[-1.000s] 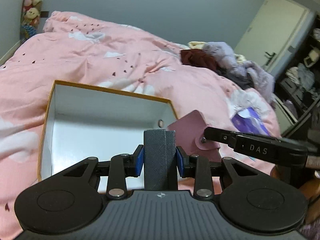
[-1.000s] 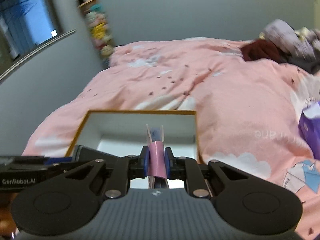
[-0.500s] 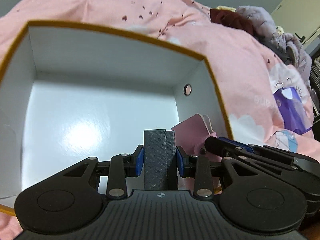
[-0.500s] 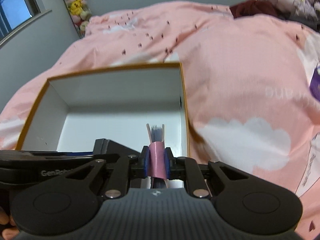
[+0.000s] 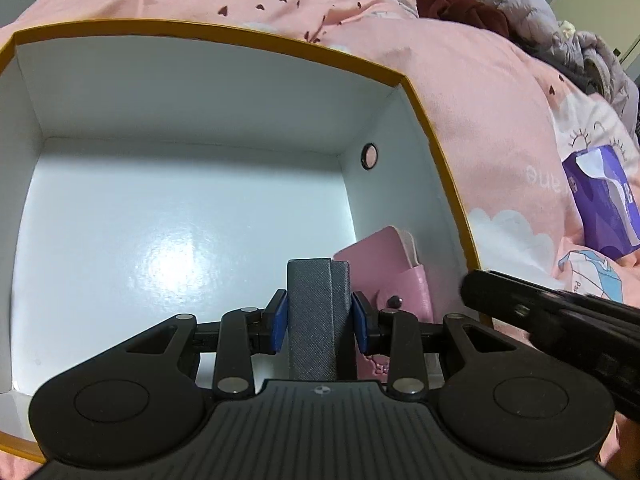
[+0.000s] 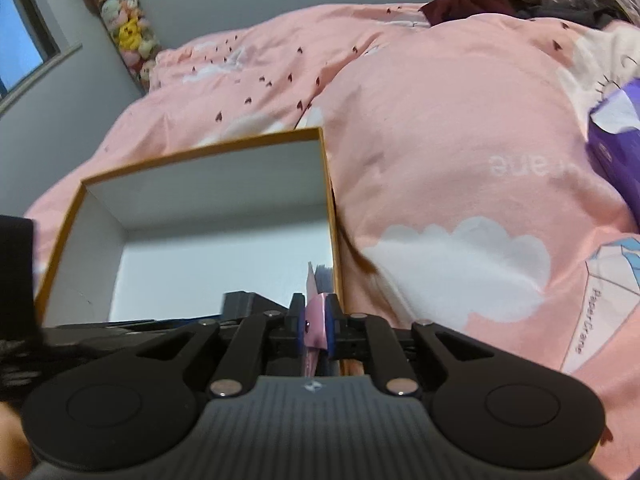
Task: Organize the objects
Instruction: 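Lower the pink card holder into the orange box with right while left lowers grey box in, then move both grippers back to the pile of items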
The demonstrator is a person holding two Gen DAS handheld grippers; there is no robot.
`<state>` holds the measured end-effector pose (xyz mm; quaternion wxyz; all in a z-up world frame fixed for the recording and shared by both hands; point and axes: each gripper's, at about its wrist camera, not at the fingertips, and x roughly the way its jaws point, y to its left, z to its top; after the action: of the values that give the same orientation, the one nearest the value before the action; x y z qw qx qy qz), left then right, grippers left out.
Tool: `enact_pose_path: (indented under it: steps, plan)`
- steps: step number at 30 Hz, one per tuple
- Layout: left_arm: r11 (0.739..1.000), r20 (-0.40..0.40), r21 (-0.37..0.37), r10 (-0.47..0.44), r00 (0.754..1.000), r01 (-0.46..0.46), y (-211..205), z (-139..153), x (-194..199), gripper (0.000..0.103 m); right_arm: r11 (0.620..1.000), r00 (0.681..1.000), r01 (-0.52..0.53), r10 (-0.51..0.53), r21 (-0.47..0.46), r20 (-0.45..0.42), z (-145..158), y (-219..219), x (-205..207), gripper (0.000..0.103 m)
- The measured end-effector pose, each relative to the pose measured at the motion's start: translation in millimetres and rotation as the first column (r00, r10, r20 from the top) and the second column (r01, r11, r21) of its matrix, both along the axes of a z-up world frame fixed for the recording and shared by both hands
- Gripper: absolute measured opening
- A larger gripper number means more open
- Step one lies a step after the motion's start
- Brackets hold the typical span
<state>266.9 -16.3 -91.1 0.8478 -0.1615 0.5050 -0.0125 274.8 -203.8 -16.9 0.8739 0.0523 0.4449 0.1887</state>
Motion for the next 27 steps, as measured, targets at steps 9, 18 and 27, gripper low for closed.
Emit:
enact_pose_path:
  steps: [9,18,27]
  plan:
    - [0.996,-0.046,-0.091,0.014,0.999,-0.019,-5.0,-1.4,10.3,0.039,0.997,0.997,0.072,-0.072,0.027,0.007,2.7,-20.5,-16.4,0.013]
    - [0.978,-0.066,-0.210,0.004,0.998,-0.018,0.9,-0.6,5.0,0.043,0.999,0.999,0.039,-0.039,-0.004,-0.026,-10.8,-15.7,-33.0,0.025]
    - [0.997,0.084,-0.066,-0.026,0.996,0.031,6.2,43.7,-32.2,0.043,1.000,0.999,-0.007,0.008,-0.022,0.043,8.0,-15.5,-60.1,0.047]
